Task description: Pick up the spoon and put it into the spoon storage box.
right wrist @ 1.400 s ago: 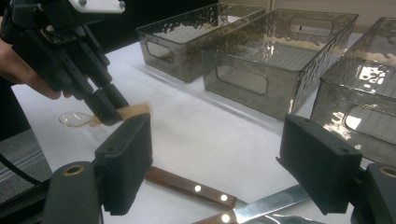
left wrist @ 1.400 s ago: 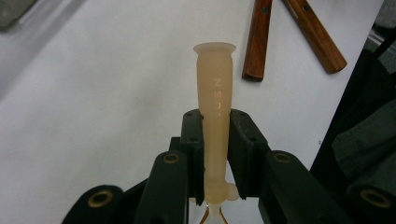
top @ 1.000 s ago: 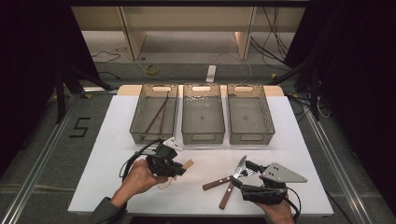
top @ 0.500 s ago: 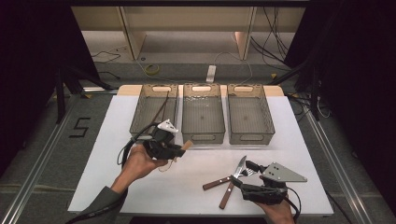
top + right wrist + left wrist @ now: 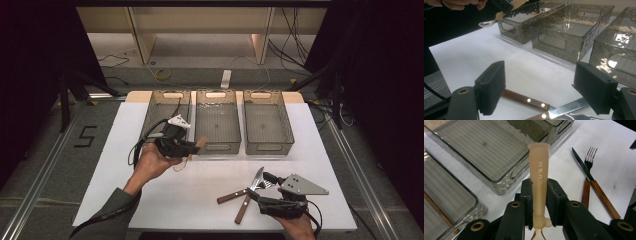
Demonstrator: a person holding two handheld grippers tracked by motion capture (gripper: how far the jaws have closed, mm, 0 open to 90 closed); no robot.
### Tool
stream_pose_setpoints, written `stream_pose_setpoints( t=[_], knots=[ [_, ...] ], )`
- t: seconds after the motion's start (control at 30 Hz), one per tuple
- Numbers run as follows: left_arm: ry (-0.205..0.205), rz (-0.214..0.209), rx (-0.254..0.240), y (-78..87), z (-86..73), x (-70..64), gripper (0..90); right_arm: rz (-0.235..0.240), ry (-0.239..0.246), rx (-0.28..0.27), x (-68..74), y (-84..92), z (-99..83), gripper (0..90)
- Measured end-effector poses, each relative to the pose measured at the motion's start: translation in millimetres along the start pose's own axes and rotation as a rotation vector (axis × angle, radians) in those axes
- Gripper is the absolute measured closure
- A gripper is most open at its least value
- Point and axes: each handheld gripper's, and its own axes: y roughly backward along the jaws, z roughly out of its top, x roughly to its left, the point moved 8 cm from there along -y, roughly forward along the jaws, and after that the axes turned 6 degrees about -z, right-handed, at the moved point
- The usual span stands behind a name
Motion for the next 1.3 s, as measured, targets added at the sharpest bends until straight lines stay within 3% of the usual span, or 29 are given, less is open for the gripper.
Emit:
stream_pose_setpoints(
  t=[0.63,0.93,1.3],
  knots=[
    [0.050,0.045,-0.060,-20.5,44.7,32.1,76.2,0.004,-0.002,0.000,0.5,0.3,0.3,26.0],
    [0.075,0.053,-0.076,-33.8,58.1,43.7,76.1,0.004,0.000,-0.003,0.5,0.4,0.5,26.0],
    [0.109,0.081,-0.106,-34.8,77.4,64.5,76.0,0.011,-0.002,-0.001,1.8,0.2,0.3,26.0]
  ],
)
